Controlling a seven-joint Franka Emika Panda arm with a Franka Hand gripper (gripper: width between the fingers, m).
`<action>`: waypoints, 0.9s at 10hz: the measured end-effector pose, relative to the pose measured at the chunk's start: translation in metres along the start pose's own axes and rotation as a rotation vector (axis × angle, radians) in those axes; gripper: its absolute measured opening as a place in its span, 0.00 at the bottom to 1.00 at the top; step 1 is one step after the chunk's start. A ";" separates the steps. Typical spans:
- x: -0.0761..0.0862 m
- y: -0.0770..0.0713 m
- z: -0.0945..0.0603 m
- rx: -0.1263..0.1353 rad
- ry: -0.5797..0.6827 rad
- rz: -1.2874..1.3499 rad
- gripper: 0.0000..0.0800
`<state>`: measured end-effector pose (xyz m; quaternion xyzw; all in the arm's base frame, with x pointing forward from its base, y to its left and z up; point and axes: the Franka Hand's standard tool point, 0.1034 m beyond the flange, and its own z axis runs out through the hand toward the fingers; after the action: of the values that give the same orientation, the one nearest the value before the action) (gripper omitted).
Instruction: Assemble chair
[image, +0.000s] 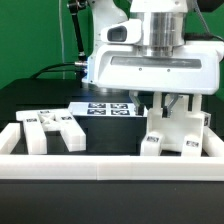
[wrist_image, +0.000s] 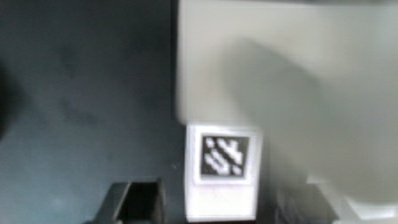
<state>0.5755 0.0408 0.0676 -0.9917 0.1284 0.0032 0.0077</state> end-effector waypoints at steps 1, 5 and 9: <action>0.000 0.000 0.000 0.000 0.003 -0.001 0.37; 0.005 0.005 0.003 -0.021 -0.190 0.014 0.34; 0.028 0.027 -0.020 0.004 -0.184 -0.041 0.77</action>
Offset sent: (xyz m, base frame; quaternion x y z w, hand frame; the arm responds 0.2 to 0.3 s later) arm 0.0156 -0.0014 -0.0063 -0.0139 -0.2448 -0.0108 0.9694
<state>0.5963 0.0075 0.0867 -0.9896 0.1069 0.0940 0.0215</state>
